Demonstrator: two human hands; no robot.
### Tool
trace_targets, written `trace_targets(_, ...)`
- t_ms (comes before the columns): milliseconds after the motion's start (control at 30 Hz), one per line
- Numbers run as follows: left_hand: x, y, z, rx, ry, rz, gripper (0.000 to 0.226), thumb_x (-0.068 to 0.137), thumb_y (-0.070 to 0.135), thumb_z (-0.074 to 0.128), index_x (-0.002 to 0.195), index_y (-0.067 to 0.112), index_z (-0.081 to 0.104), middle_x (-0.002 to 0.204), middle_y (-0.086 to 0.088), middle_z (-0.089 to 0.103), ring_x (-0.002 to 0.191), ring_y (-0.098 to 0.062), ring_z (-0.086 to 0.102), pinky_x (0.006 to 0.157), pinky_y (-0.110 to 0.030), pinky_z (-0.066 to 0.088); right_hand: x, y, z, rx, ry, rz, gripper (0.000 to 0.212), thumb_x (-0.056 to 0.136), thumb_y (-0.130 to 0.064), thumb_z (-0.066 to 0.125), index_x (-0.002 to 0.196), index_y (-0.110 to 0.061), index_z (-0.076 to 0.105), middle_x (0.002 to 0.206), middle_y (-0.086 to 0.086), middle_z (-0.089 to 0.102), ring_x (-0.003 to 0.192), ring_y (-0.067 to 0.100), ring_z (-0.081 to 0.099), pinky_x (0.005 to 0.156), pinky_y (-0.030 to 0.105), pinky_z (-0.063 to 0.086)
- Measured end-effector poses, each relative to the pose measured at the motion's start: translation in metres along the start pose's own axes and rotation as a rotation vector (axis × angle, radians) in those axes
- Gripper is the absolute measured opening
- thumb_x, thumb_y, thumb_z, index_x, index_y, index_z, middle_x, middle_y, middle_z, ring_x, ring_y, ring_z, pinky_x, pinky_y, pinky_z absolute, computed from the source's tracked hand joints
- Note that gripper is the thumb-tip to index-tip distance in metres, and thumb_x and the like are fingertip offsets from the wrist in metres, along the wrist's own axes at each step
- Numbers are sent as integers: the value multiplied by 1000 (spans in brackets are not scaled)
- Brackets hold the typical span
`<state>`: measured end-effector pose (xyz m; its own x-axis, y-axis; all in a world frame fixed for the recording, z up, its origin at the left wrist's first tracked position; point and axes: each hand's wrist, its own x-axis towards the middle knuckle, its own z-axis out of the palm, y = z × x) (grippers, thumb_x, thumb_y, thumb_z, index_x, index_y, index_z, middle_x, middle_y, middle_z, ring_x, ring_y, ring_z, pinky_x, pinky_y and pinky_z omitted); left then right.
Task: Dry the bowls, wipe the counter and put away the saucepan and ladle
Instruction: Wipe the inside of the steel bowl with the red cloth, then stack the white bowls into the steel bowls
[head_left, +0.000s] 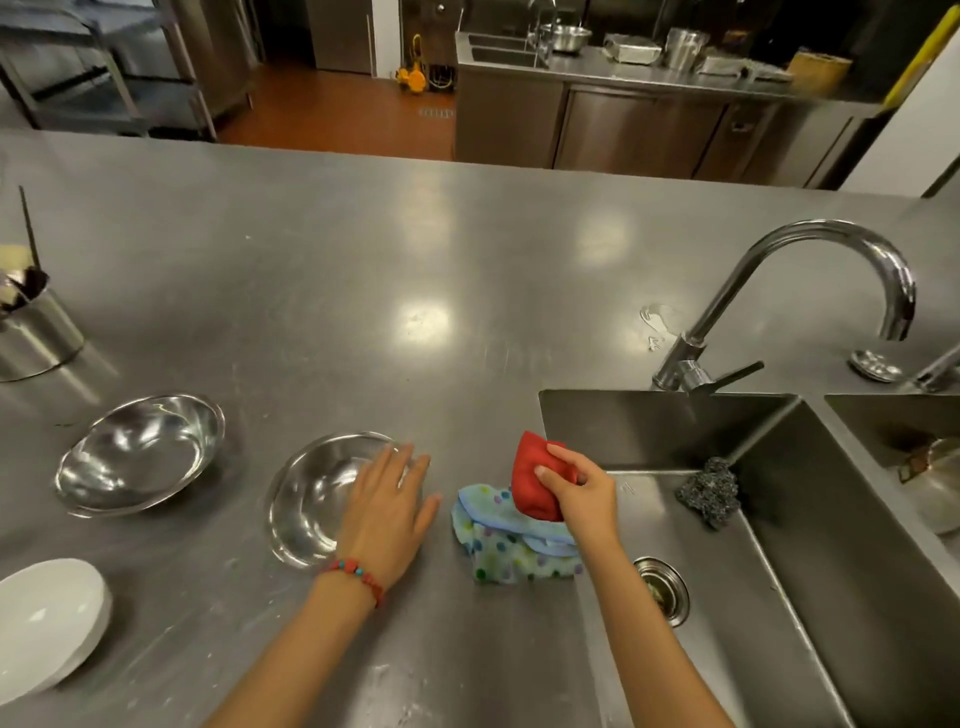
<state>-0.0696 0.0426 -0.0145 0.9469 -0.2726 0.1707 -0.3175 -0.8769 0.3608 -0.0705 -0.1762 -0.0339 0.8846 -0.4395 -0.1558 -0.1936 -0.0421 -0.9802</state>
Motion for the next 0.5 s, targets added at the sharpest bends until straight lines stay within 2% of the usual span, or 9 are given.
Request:
trace_targets(67, 17, 12, 9, 35, -19, -11, 47, 87, 23, 61, 128, 3, 50, 139, -21, 44, 132, -39, 36, 108, -49, 29, 27, 5, -3, -4, -21, 2, 33, 77, -1, 70, 108, -10, 66, 101, 7, 63, 92, 19, 59, 75, 26, 55)
trace_targets(133, 35, 22, 15, 87, -26, 20, 48, 75, 18, 74, 117, -1, 59, 126, -25, 56, 117, -44, 52, 94, -55, 43, 53, 11, -2, -10, -42, 16, 34, 76, -1, 70, 109, -10, 66, 102, 9, 63, 91, 18, 59, 73, 21, 55)
trace_targets(200, 48, 30, 21, 136, -1, 34, 49, 59, 13, 86, 102, -4, 67, 106, -26, 67, 97, -45, 63, 74, -58, 51, 77, 20, 2, -54, -55, 31, 35, 75, -3, 72, 108, -11, 67, 104, 9, 64, 93, 19, 59, 82, 30, 53)
trace_targets(267, 58, 35, 30, 149, 35, 38, 50, 55, 12, 87, 98, -4, 69, 102, -27, 68, 92, -45, 65, 69, -60, 51, 95, 28, 9, -89, -66, 38, 35, 74, -5, 73, 107, -11, 67, 105, 9, 66, 95, 21, 60, 89, 39, 52)
trace_targets(333, 65, 35, 39, 156, 56, 33, 49, 60, 13, 85, 103, -3, 67, 108, -27, 66, 99, -46, 62, 76, -60, 50, 108, 33, 18, -121, -83, 39, 35, 73, -7, 74, 108, -10, 67, 109, 13, 67, 97, 23, 61, 92, 41, 51)
trace_targets(433, 71, 33, 47, 132, -5, -36, 48, 84, 21, 64, 126, 2, 52, 135, -23, 48, 128, -41, 41, 105, -52, 31, 120, 37, 28, -170, -105, 32, 36, 75, -12, 74, 110, -13, 67, 114, 15, 66, 99, 25, 61, 92, 42, 51)
trace_targets(500, 70, 30, 51, 142, -1, -34, 47, 84, 20, 65, 125, 1, 53, 134, -24, 49, 127, -43, 41, 104, -55, 31, 124, 40, 31, -219, -121, 19, 37, 77, -15, 72, 113, -16, 66, 117, 14, 64, 103, 25, 60, 94, 41, 50)
